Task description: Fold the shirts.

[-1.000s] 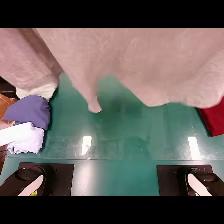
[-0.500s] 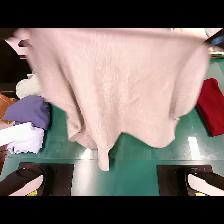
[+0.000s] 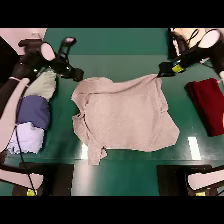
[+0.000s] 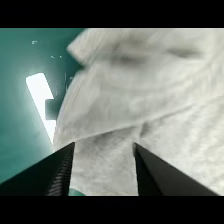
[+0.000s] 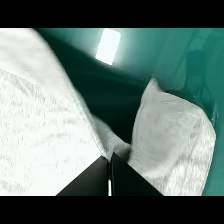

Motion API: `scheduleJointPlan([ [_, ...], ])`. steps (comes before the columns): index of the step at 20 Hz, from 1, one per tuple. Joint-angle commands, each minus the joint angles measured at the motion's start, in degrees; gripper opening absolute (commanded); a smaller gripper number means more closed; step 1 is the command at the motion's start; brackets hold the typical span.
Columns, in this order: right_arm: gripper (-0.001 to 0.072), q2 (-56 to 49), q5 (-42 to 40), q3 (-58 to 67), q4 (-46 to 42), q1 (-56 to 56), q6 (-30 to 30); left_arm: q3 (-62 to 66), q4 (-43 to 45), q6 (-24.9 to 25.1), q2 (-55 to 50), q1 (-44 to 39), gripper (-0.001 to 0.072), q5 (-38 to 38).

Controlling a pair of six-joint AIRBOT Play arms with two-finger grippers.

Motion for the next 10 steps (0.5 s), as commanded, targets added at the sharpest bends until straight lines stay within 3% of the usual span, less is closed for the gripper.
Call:
scheduleJointPlan([
  [1, 0.0045, -3.19, -4.28, -0.39, 0.22, 0.04, -0.55, 0.68, -0.07, 0.5, -3.39, 0.11, 0.0444, 3.54],
  [2, 0.0268, -2.91, -4.76, -0.39, 1.09, -0.22, -0.57, 2.19, -1.01, 0.52, -3.39, 0.63, 0.0444, 1.68],
  [3, 0.0362, -2.49, -4.07, -0.39, 3.52, -1.05, -0.9, 4.02, -2.08, 0.52, -3.34, 1.49, 0.0444, -1.22],
  [7, 0.0361, 2.16, 4.0, -1.73, 13.42, -6.82, -4.55, 5.6, -9.9, 2.82, 0.63, 7.28, 0.0444, -14.67],
  [10, 0.0361, 11.06, 3.48, -10.4, 15.19, -10.25, -5.81, -5.2, -11.87, 3.52, 8.41, 9.62, 0.0445, -15.45],
])
